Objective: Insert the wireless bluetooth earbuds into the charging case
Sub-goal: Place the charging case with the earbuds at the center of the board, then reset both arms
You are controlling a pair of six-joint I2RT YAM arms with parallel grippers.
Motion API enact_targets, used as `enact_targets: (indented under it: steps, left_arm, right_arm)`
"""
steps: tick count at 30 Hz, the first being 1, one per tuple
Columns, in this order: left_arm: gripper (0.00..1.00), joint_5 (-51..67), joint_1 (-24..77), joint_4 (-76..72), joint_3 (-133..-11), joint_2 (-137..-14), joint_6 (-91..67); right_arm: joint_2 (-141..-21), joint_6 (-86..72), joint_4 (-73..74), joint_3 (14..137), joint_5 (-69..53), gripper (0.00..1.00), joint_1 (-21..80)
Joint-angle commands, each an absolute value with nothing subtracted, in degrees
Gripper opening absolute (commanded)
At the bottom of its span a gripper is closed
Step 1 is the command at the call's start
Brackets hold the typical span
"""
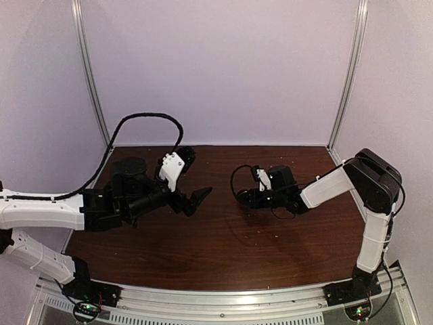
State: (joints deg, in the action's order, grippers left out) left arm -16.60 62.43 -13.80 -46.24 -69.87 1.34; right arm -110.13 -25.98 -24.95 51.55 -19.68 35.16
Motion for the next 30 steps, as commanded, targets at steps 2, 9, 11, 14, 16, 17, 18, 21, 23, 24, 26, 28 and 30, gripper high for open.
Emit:
enact_targets:
  steps: [2,9,11,14,16,17,18,21,23,24,26,28,30]
  left_arm:
    - [0.98,-18.4,61.8,-17.0,-45.4,-68.2,0.9]
    - [0.98,-18.8,60.0,-14.4,-47.2,-68.0,0.2]
    - [0.98,-18.3,59.7,-14.3,-47.3,-68.1,0.2]
    - [0.98,-18.1,59.5,-13.8,-47.7,-68.2,-1.9]
    - [0.98,-18.1,59.0,-13.4,-47.8,-68.3,-2.5]
    - [0.98,-17.8,58.6,-13.1,-48.1,-68.4,-3.1]
    - [0.98,-17.4,58.1,-12.7,-48.3,-68.5,-3.8]
    - [0.98,-15.0,56.1,-11.2,-49.1,-69.0,-6.5]
    - [0.98,-13.4,54.5,-10.2,-49.7,-69.4,-8.5]
    - [0.98,-12.4,53.8,-9.7,-49.9,-69.7,-9.5]
    - [0.98,-10.2,52.0,-8.3,-50.6,-70.3,-11.8]
    - [0.98,-8.5,50.2,-7.7,-50.9,-70.8,-13.4]
    - [0.98,-5.8,47.9,-7.3,-51.2,-71.2,-15.0]
  right_arm:
    - [-111.2,-27.1,-25.2,53.4,-19.5,0.23,34.5]
    - [-110.0,-26.9,-23.5,52.4,-17.1,0.35,34.3]
    - [-109.7,-26.6,-23.0,52.4,-16.5,0.38,33.9]
    - [-108.4,-25.8,-22.0,52.2,-15.7,0.41,33.6]
    - [-107.2,-25.2,-20.9,52.1,-14.7,0.43,33.4]
    - [-106.5,-24.8,-20.5,52.0,-14.2,0.44,33.2]
    - [-105.8,-24.5,-20.2,51.8,-13.9,0.46,33.0]
    - [-103.2,-23.5,-19.2,51.1,-13.7,0.50,32.5]
    - [-101.1,-22.5,-18.8,50.3,-13.5,0.56,32.4]
    - [-99.7,-22.1,-18.6,49.9,-13.3,0.61,32.3]
    - [-96.5,-20.9,-18.1,48.9,-12.7,0.71,32.3]
    - [-92.4,-20.0,-17.4,48.0,-11.5,0.84,32.1]
    - [-88.4,-19.1,-16.4,47.0,-10.5,0.99,31.9]
